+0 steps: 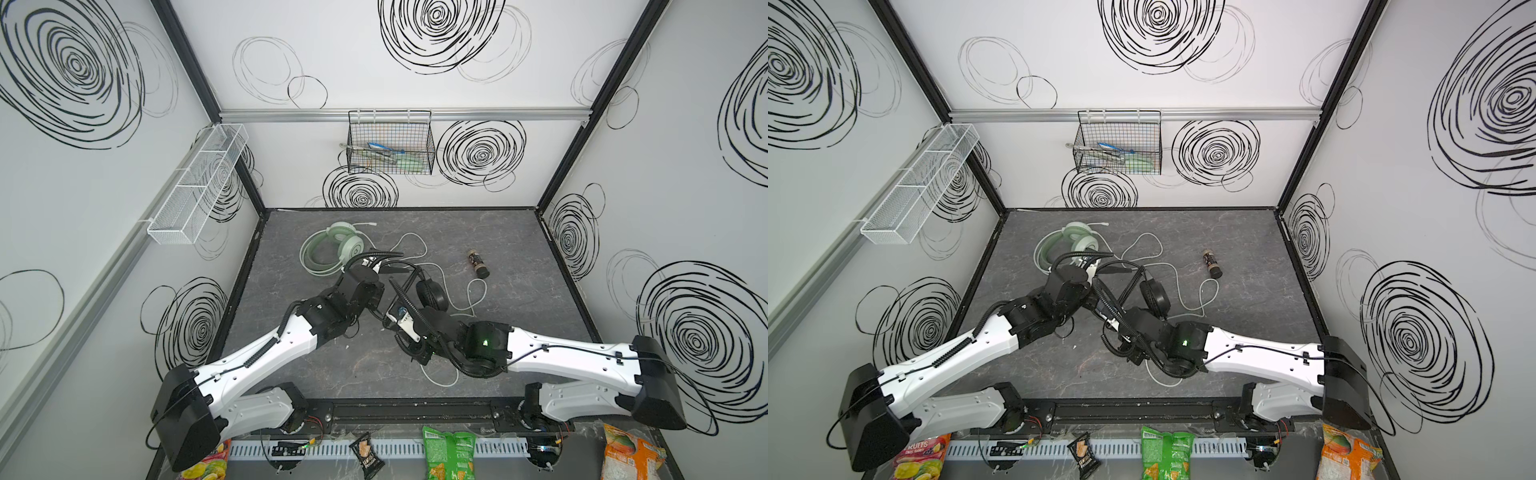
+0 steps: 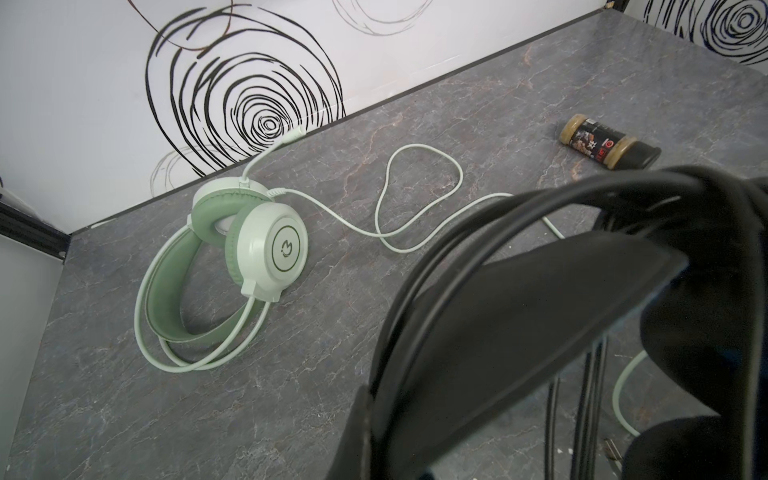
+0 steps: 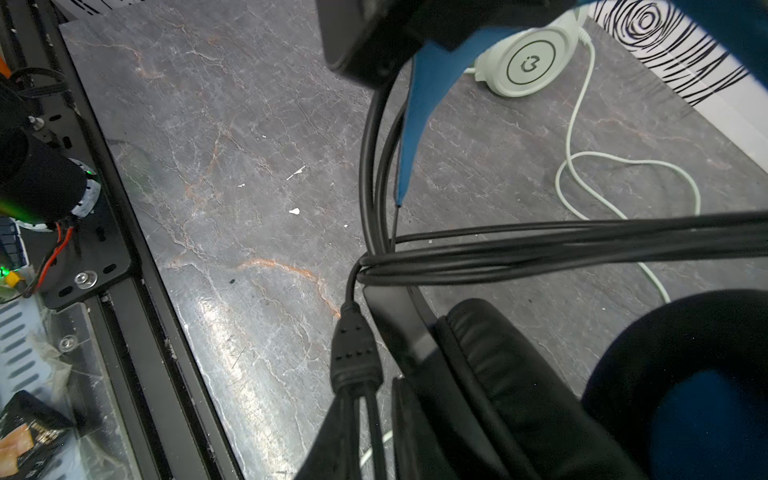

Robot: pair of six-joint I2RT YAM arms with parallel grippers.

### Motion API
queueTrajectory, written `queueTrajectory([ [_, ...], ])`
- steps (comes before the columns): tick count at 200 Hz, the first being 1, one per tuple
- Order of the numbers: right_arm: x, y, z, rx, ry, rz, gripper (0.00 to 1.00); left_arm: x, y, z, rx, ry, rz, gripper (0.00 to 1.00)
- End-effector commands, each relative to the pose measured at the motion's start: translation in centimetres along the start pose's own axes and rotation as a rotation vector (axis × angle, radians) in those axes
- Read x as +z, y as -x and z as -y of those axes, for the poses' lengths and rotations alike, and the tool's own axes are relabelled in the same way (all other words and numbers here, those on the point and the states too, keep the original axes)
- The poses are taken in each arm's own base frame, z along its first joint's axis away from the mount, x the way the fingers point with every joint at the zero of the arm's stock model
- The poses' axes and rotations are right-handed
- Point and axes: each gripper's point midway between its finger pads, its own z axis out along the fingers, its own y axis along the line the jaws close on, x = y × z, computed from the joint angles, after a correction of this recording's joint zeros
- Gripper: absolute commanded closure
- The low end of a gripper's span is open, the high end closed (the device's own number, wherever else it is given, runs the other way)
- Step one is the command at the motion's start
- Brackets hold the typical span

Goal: Wrap the headphones

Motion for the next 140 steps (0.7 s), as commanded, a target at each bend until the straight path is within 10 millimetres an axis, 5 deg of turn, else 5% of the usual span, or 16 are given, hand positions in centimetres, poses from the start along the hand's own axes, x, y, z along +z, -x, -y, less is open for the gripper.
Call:
queueTrajectory([
  [1,1.1,-1.4,4.0,0.041,-0.159,-0.042,0.77,-0.2,-3.5,2.9,0.025,-0.151,-0.105,1.0],
  [63,3.5,-5.0,5.5,0.105,-0.149,-0.125,0.75,0.9,-7.6,3.3,-0.013,-0.161,-0.198,1.0],
  [140,4.7,-7.8,6.2,0.104,-0.184,-0.286,0.69,1.3,-8.4,3.6,0.003,-0.158,-0.226,1.0],
])
